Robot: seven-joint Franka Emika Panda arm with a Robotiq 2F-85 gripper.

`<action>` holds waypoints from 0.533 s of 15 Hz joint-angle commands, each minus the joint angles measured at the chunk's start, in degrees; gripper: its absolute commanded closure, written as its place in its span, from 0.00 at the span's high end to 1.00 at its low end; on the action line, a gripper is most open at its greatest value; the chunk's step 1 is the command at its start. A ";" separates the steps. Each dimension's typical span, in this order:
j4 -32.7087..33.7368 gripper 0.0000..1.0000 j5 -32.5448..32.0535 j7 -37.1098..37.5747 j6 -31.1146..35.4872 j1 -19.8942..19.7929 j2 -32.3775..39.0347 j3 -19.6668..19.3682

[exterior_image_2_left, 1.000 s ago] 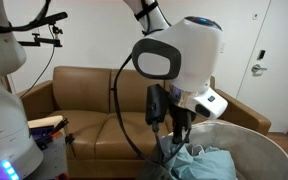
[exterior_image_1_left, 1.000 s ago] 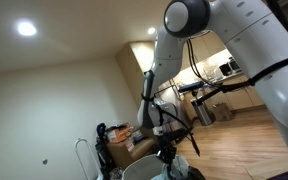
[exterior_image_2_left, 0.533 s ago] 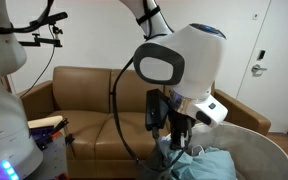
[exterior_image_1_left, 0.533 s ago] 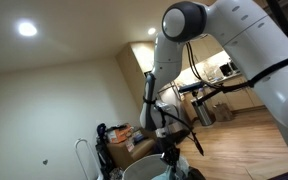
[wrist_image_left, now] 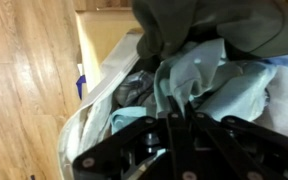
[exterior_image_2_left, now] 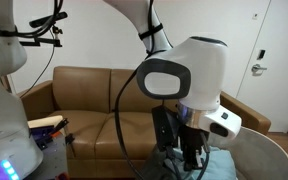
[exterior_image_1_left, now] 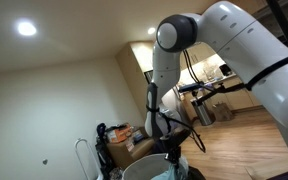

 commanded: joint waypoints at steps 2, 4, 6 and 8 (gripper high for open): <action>1.82 0.32 -0.20 -0.78 3.44 -3.73 2.49 2.51; 2.16 0.44 0.30 0.47 0.01 -4.44 1.34 3.27; 3.00 0.57 2.49 -0.15 -4.53 -5.63 -0.52 4.75; 5.09 0.69 4.83 0.75 -11.00 -5.65 -2.56 5.00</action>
